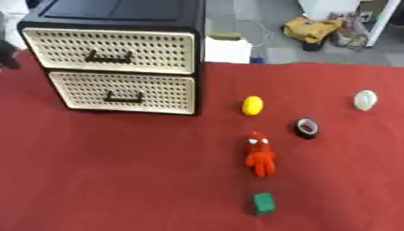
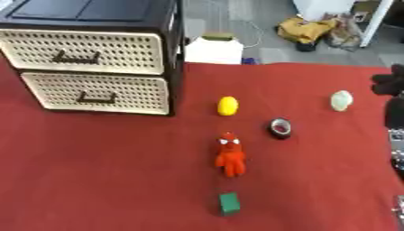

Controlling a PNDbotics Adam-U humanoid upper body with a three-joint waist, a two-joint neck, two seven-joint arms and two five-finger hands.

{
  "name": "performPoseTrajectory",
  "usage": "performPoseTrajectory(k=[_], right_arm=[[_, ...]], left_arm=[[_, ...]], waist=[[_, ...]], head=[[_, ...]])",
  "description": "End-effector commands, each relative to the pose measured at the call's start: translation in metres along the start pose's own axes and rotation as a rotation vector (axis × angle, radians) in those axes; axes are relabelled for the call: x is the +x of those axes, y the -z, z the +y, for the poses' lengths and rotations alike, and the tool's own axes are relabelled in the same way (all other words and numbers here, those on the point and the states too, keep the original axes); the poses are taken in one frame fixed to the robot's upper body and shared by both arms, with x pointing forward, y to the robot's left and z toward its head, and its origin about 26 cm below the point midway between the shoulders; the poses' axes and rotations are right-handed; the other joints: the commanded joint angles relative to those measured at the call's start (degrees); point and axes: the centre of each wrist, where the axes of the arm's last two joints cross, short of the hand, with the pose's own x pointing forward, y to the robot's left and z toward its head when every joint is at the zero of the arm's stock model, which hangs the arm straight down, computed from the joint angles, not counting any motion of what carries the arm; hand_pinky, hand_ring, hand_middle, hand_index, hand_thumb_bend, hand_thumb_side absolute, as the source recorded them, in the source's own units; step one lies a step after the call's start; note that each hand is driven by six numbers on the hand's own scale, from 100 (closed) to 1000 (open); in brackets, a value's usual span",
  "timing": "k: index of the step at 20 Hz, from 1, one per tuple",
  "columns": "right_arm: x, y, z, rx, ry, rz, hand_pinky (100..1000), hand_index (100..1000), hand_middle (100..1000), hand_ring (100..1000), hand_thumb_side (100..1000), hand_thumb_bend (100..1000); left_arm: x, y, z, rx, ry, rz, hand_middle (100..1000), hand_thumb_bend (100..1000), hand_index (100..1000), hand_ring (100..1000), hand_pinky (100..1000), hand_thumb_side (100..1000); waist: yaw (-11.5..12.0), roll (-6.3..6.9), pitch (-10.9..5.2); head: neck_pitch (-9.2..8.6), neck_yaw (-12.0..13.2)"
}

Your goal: Pick up objects from table and place into drawer.

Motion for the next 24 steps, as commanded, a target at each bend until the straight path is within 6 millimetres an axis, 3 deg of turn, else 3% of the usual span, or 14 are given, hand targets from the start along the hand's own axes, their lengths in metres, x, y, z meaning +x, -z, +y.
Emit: performPoseTrajectory(k=[1, 7, 10, 14, 17, 22, 24], right_arm=[[0.004, 0.006, -0.006, 0.017, -0.026, -0.032, 674, 770, 509, 702, 698, 334], [0.004, 0.005, -0.007, 0.025, -0.031, -0.031, 674, 770, 509, 702, 698, 334], [0.004, 0.005, -0.008, 0.027, -0.033, -0.032, 674, 770, 510, 702, 698, 334], [0.004, 0.004, -0.008, 0.033, -0.035, -0.032, 674, 770, 509, 702, 700, 339], [0.003, 0.004, -0.008, 0.037, -0.038, -0.032, 674, 770, 509, 702, 700, 341], [0.003, 0.003, -0.009, 0.043, -0.040, -0.032, 674, 770, 508, 702, 702, 345], [0.003, 0.003, -0.009, 0.046, -0.041, -0.033, 674, 770, 508, 702, 702, 346]], left_arm=[[0.007, 0.012, 0.020, -0.186, 0.166, -0.036, 507, 100, 871, 467, 327, 1000], [0.011, 0.020, 0.037, -0.635, 0.389, 0.002, 461, 100, 903, 422, 269, 1000], [0.014, 0.027, 0.043, -0.748, 0.460, 0.013, 410, 100, 912, 336, 196, 1000], [0.019, 0.038, 0.049, -0.849, 0.522, 0.020, 317, 100, 940, 201, 100, 1000], [0.022, 0.047, 0.053, -0.903, 0.569, 0.026, 234, 100, 952, 109, 100, 1000], [0.027, 0.057, 0.054, -0.960, 0.612, 0.061, 100, 100, 957, 100, 100, 1000], [0.029, 0.061, 0.053, -0.963, 0.626, 0.065, 100, 100, 940, 100, 100, 1000]], waist=[[0.1, 0.31, -1.30], [0.2, 0.72, -1.59], [0.0, 0.90, -1.72], [-0.2, 1.04, -1.75], [-0.2, 1.11, -1.76], [-0.2, 1.14, -1.79], [-0.1, 1.15, -1.84]], head=[[0.32, -0.3], [0.18, -0.6], [0.08, -0.7], [-0.05, -0.7], [-0.01, -0.6], [0.02, -0.5], [0.06, -0.3]])
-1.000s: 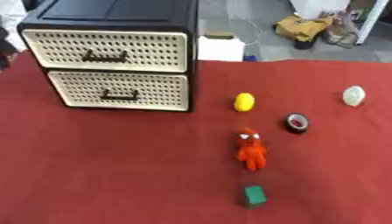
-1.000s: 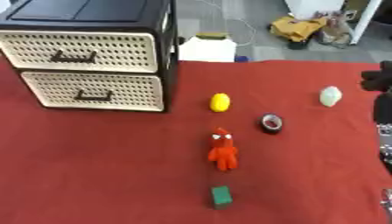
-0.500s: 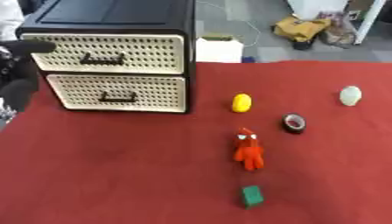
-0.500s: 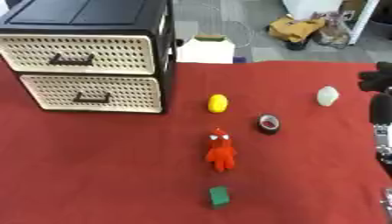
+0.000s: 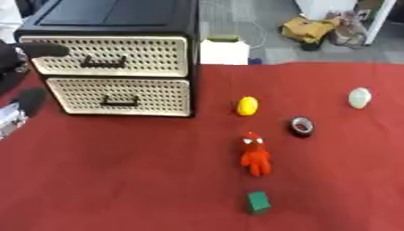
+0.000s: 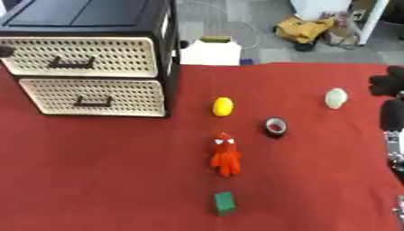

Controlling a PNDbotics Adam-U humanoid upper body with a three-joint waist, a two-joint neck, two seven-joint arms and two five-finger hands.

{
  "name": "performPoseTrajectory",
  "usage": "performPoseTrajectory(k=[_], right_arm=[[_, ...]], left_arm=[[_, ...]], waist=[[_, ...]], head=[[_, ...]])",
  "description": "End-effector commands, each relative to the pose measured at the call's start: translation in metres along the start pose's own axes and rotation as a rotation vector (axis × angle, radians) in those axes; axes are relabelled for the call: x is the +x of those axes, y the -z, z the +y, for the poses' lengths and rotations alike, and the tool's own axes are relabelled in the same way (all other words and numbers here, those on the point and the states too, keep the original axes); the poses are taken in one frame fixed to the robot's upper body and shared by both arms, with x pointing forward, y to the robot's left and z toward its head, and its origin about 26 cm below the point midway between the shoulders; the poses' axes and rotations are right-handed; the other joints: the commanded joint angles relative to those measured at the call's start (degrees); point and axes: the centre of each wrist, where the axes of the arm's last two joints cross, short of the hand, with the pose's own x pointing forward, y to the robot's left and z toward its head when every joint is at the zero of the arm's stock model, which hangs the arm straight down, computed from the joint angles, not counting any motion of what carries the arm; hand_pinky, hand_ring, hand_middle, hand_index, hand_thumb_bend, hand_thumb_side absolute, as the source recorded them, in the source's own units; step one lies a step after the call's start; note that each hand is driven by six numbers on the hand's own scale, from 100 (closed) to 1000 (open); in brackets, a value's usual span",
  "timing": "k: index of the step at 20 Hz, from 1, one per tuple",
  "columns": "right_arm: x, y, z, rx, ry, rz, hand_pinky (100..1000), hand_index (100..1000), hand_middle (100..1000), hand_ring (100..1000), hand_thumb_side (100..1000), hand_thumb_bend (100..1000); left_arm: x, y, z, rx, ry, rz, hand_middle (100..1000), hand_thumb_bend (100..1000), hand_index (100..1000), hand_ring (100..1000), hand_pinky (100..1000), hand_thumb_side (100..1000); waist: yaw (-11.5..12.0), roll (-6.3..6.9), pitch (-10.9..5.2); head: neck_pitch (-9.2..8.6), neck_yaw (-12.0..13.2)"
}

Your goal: Pick up objects from table and place into drawer.

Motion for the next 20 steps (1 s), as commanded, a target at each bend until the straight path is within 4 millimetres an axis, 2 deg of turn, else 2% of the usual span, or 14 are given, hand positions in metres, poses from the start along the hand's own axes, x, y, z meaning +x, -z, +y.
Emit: performPoseTrajectory(k=[1, 4, 7, 15, 20], right_arm=[[0.004, 0.006, -0.005, 0.022, -0.020, -0.035, 674, 770, 508, 702, 702, 346], [0.004, 0.006, -0.005, 0.026, -0.022, -0.034, 675, 769, 507, 702, 703, 348], [0.004, 0.005, -0.005, 0.031, -0.022, -0.033, 674, 767, 507, 702, 703, 347], [0.004, 0.005, -0.005, 0.038, -0.023, -0.031, 674, 767, 507, 703, 702, 345], [0.004, 0.005, -0.006, 0.040, -0.021, -0.034, 674, 767, 507, 703, 701, 342]], left_arm=[[0.002, 0.000, 0.018, -0.018, 0.061, 0.019, 100, 100, 920, 100, 100, 1000], [0.004, 0.003, 0.025, -0.003, 0.080, 0.049, 100, 100, 843, 100, 100, 1000], [0.006, 0.007, 0.030, 0.001, 0.064, 0.072, 100, 100, 813, 100, 100, 1000], [0.014, 0.019, 0.047, -0.068, 0.027, 0.102, 100, 100, 824, 100, 100, 1000], [0.010, 0.030, 0.052, -0.087, 0.015, 0.117, 100, 100, 829, 100, 100, 1000]], waist=[[0.1, 0.10, -1.27], [0.2, 0.17, -1.31], [0.3, 0.31, -1.44], [0.4, 0.63, -1.94], [0.4, 0.69, -2.14]], head=[[0.02, 0.2], [0.09, 0.4], [0.13, 0.5], [0.18, 0.8], [0.14, 1.8]])
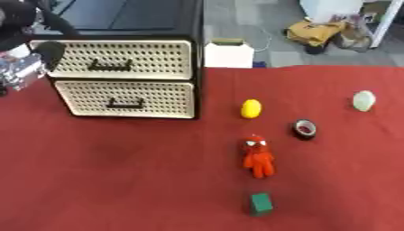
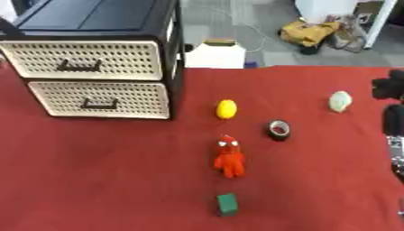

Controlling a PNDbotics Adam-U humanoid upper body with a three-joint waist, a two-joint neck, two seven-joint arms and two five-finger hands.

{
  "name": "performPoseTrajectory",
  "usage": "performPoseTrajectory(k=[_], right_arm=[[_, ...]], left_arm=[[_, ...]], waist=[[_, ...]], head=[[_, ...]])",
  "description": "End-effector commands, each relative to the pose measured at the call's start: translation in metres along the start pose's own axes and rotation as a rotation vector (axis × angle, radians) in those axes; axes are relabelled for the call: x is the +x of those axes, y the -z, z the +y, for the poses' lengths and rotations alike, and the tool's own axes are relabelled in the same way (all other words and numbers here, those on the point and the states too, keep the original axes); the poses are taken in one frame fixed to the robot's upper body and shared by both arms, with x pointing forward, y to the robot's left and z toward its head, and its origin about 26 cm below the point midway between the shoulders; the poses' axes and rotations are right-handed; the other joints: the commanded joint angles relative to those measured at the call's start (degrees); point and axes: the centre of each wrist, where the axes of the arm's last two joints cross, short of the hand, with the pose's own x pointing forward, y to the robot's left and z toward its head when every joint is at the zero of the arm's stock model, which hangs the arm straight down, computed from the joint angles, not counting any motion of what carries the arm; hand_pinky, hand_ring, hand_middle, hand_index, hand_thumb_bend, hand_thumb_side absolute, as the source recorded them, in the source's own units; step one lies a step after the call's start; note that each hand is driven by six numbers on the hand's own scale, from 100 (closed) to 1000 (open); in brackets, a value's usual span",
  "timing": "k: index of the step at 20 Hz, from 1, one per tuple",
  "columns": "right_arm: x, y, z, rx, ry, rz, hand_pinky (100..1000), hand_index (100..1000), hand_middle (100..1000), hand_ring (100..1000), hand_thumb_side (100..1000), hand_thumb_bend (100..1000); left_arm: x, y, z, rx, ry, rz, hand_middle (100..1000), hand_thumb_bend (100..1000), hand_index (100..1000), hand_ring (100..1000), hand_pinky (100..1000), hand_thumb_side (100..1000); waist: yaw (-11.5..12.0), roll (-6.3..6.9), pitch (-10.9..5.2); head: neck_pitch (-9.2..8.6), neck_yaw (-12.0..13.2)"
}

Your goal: Pick up objects from table and place into drawer.

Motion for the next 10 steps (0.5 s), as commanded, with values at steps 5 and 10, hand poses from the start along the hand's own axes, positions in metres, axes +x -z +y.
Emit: performPoseTrajectory(k=[5, 10], right_arm=[[0.004, 0.007, -0.005, 0.019, -0.012, -0.036, 674, 767, 507, 703, 701, 341], [0.004, 0.007, -0.004, 0.022, -0.010, -0.036, 674, 767, 506, 703, 702, 347]], left_arm=[[-0.011, 0.012, 0.006, -0.040, 0.000, 0.040, 100, 100, 828, 100, 100, 1000], [-0.022, 0.024, 0.001, -0.087, -0.047, 0.072, 100, 100, 817, 100, 100, 1000]], waist=[[-0.1, 0.14, -1.22], [-0.4, 0.14, -1.05]], head=[[-0.30, 0.9], [-0.40, 1.0]])
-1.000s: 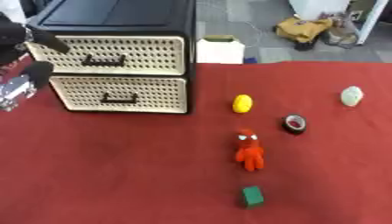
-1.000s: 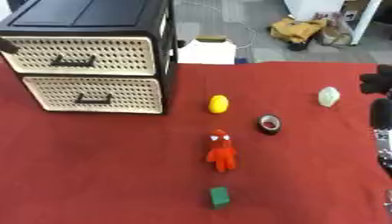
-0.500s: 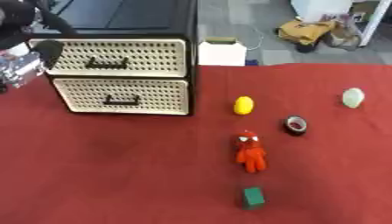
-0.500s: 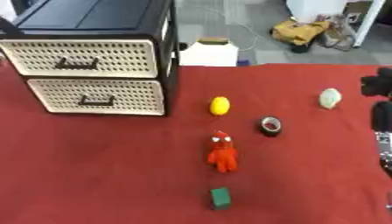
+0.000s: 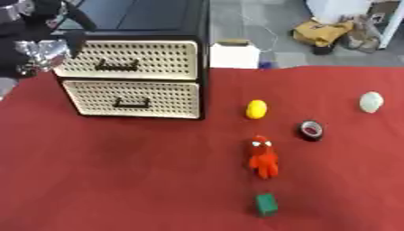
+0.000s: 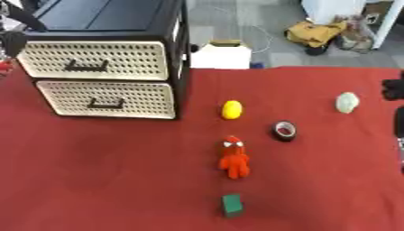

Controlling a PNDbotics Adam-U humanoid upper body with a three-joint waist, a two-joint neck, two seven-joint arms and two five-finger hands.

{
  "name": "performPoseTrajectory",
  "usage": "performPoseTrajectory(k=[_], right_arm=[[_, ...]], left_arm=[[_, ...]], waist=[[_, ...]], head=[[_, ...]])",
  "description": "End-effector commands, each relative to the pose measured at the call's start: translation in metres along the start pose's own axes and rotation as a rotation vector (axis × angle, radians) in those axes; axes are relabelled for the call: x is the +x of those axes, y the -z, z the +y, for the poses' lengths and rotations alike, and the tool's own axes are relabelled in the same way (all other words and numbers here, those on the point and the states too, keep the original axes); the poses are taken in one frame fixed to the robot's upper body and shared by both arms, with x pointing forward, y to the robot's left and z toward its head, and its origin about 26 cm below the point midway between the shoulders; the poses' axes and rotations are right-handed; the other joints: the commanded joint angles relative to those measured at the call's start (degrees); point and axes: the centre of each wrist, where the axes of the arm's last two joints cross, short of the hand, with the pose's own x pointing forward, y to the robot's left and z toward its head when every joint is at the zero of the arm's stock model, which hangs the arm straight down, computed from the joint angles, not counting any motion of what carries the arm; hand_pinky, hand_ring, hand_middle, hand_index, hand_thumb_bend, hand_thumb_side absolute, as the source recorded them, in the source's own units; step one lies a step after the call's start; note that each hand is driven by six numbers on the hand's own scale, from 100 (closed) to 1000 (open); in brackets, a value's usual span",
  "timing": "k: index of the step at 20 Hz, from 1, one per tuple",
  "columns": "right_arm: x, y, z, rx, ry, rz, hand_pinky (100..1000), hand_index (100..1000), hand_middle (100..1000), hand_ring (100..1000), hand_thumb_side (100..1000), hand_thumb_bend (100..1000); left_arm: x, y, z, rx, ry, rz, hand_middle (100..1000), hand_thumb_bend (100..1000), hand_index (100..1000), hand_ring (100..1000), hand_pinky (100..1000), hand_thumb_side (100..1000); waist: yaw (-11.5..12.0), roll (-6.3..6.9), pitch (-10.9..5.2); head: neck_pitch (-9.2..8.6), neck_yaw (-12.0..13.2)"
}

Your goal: Pick up objects from table and place into drawer.

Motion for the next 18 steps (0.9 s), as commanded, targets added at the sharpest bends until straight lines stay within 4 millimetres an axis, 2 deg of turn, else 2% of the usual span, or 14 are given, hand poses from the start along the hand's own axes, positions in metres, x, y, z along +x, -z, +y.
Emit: performPoseTrajectory(k=[1, 4, 18], right_arm=[[0.004, 0.007, -0.004, 0.017, -0.010, -0.032, 674, 767, 506, 703, 702, 346], [0.004, 0.007, -0.003, 0.018, -0.009, -0.032, 674, 767, 505, 704, 703, 348], [0.004, 0.007, -0.002, 0.013, -0.008, -0.024, 675, 766, 502, 704, 701, 342]], left_arm=[[-0.006, 0.004, 0.006, -0.022, -0.006, 0.031, 100, 100, 827, 100, 100, 1000], [-0.009, 0.011, 0.003, -0.055, -0.012, 0.042, 100, 100, 881, 100, 100, 1000], [-0.019, 0.033, -0.008, -0.164, 0.036, 0.074, 100, 100, 905, 100, 100, 1000]], waist=[[-0.1, 0.04, -1.02], [-0.3, 0.01, -0.93], [-0.8, 0.17, -0.62]], head=[[-0.40, 0.2], [-0.49, 0.3], [-0.69, 0.6]])
